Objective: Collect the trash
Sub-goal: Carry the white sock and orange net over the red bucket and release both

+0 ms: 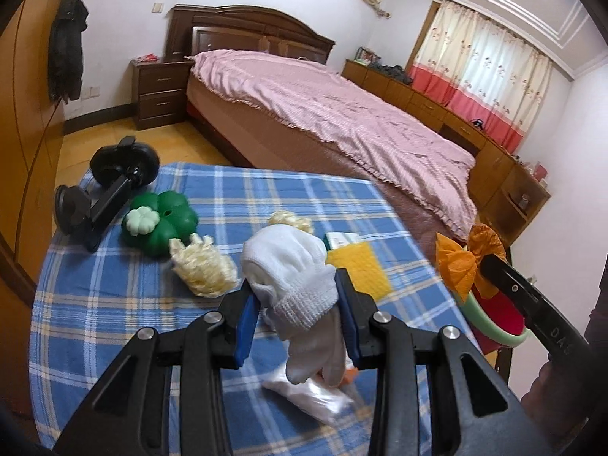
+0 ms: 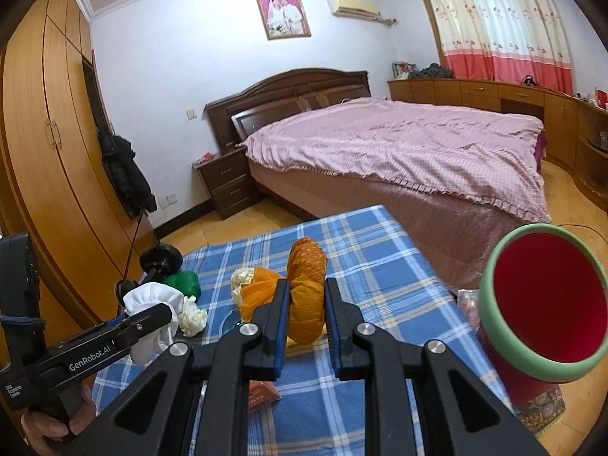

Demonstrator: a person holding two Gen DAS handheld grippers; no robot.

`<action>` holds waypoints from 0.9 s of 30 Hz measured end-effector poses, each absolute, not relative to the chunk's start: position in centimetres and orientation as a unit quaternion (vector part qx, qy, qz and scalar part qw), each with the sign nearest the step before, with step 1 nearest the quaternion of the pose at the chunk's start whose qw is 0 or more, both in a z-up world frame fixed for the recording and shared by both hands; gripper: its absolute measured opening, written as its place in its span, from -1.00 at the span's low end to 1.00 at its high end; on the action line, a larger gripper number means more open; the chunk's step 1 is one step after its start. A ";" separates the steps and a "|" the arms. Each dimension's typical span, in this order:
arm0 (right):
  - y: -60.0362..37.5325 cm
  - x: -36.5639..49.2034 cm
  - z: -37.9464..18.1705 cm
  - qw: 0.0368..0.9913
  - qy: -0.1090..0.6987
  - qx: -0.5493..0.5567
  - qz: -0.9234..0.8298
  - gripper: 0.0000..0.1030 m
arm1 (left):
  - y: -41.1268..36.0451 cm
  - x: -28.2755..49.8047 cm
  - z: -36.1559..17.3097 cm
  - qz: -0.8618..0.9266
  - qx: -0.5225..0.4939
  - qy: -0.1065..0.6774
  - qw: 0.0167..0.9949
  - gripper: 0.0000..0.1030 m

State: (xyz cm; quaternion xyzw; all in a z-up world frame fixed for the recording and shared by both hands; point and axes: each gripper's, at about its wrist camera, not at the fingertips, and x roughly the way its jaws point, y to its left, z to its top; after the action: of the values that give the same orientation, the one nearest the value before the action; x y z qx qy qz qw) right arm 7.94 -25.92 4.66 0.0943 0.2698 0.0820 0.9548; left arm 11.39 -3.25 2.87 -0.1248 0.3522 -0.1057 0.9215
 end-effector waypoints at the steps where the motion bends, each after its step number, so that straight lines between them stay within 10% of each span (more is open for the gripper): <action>1: -26.2 7.6 4.9 0.956 0.266 0.096 0.080 -0.62 | -3.5 11.2 3.1 -0.109 -0.123 0.351 0.922 -0.25; 27: -39.1 1.4 6.0 0.961 0.218 0.168 -0.029 -0.62 | -16.1 10.9 5.5 -0.217 -0.067 0.359 0.905 -0.25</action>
State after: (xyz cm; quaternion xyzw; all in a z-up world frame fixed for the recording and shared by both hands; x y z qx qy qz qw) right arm 1.41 -39.11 6.02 0.1682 0.2178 -0.0286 0.9610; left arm 10.86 -16.11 5.49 -0.0673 0.3585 -0.2170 0.9055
